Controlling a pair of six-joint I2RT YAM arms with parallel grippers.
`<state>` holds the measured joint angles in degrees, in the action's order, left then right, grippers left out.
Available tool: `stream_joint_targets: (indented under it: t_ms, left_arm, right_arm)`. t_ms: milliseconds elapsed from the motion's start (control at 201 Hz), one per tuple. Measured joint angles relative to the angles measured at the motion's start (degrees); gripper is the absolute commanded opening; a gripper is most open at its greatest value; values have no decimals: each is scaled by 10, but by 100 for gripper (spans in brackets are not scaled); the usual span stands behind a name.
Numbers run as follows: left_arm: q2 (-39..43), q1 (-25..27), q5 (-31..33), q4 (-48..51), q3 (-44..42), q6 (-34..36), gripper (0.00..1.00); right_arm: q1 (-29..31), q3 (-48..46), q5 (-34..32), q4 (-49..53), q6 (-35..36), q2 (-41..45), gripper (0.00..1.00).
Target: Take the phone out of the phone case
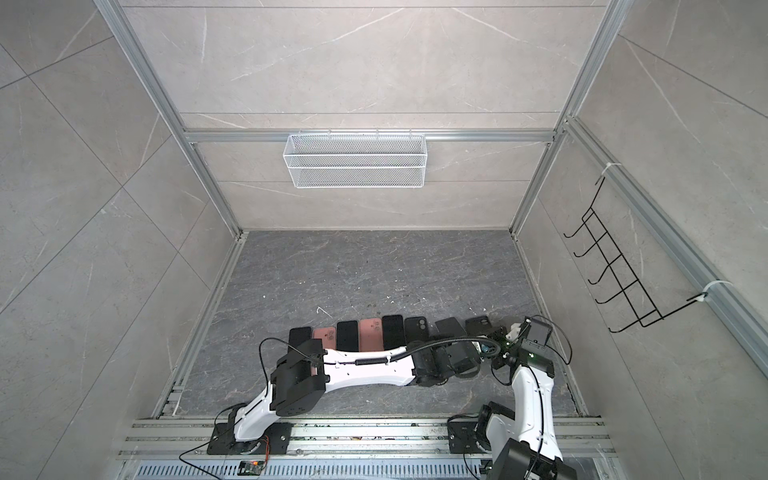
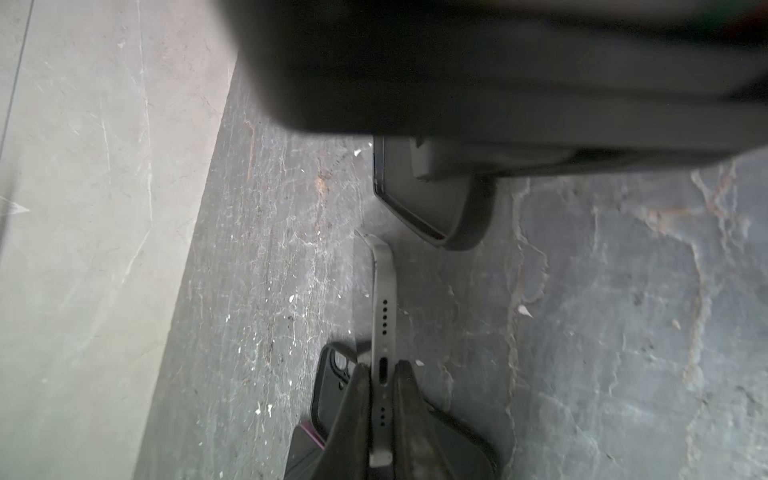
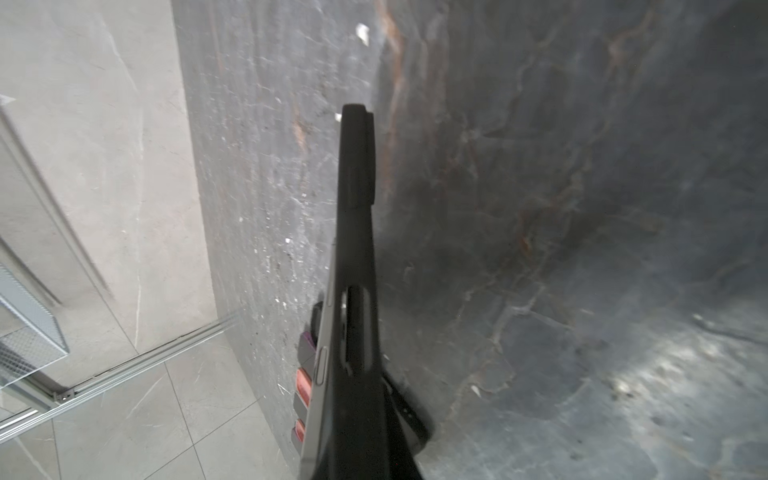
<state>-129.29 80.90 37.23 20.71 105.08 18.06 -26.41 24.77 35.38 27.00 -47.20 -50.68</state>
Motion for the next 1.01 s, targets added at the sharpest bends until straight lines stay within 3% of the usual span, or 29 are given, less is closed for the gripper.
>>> stream_joint_targets:
  t_ms: [129,319,882,956,1006]
  left_arm:
    - [-16,15,9,5,0,0,0]
    - [-24,21,12,1,-7,-25,13]
    - [-59,12,-16,-26,-45,-101,15]
    - [-59,5,-15,-32,-51,-109,24]
    - [-55,1,-14,-39,-56,-115,37]
  right_arm:
    - [4,-28,20,-2,20,-21,1]
    - [5,-48,25,-23,33,-50,2]
    - [8,-40,-61,-53,80,-106,3]
    - [8,-36,-67,-50,83,-107,4]
    - [8,-30,-69,-51,85,-109,4]
